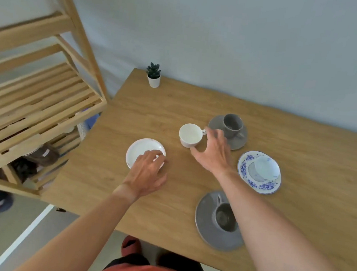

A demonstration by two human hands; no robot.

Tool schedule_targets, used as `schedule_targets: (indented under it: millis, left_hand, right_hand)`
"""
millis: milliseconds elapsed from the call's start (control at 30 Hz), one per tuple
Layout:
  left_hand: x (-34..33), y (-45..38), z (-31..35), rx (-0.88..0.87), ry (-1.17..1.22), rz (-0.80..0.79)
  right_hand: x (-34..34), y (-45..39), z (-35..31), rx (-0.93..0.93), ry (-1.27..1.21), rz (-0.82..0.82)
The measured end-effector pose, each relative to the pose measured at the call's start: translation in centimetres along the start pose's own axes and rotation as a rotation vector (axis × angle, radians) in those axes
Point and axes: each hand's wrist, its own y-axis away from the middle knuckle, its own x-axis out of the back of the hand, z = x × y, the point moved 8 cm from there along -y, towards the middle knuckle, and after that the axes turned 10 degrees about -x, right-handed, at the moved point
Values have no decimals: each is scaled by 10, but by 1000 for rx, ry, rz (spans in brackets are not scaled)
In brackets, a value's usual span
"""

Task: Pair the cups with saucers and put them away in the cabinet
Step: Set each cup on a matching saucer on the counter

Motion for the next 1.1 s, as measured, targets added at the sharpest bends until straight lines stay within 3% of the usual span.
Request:
schedule_targets:
  millis: [133,267,533,767,1100]
  left_hand:
    - [6,39,-44,246,-109,-9]
    - [5,56,-70,342,-106,-8]
    - [7,57,-87,356,57,-8]
    - [9,50,-85,343,402,-33]
    - [1,51,-79,384,622,-3]
  right_hand:
    - [-36,-10,-15,-219,-91,-158]
    - [-47,-11,-19,-300,-209,-133]
    - [-50,24,-54,-178,-456,16]
    - [-77,55,-94,-18,-379,-151]
    - [-93,80,-89,-98,-417,-112]
